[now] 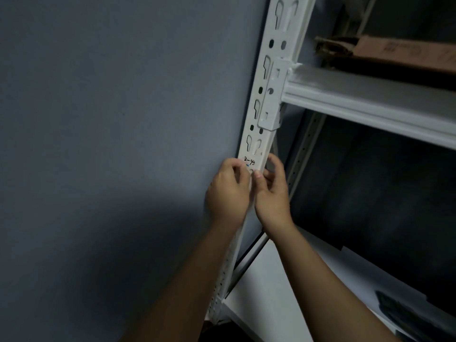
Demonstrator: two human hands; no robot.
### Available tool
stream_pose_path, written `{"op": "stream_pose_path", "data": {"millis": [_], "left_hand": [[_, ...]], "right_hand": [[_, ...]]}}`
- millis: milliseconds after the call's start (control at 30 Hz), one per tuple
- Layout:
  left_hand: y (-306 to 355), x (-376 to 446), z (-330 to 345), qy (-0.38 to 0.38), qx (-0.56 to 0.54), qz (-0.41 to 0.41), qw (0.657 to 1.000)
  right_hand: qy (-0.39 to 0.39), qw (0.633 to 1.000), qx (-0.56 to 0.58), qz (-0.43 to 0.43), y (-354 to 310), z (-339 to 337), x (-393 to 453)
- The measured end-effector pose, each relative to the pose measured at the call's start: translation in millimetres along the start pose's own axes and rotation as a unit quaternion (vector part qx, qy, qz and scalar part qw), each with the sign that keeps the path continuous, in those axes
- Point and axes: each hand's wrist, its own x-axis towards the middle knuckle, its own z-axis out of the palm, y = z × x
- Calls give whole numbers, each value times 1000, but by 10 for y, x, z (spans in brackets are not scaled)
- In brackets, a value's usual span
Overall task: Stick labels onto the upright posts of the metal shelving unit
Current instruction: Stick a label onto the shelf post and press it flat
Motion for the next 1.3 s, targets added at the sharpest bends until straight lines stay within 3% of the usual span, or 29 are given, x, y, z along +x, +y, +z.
{"op": "stream_pose_path", "data": {"millis": [233,400,833,1133,1300], "left_hand": [[-184,-48,-109,13,32,58,998],[-236,-19,-130,31,21,106,994],[-421,119,63,-33,-124,77,989],[-417,117,44,-41,-138,79,986],[-412,118,28,-47,-145,77,985]], "right_hand": [[1,998,-53,-33,-31,3,49],[47,996,-35,-64,71,125,87],[116,987,32,-102,222,269,137],[80,992,41,-88,206,169,131],[121,988,33,-86,176,294,104]]}}
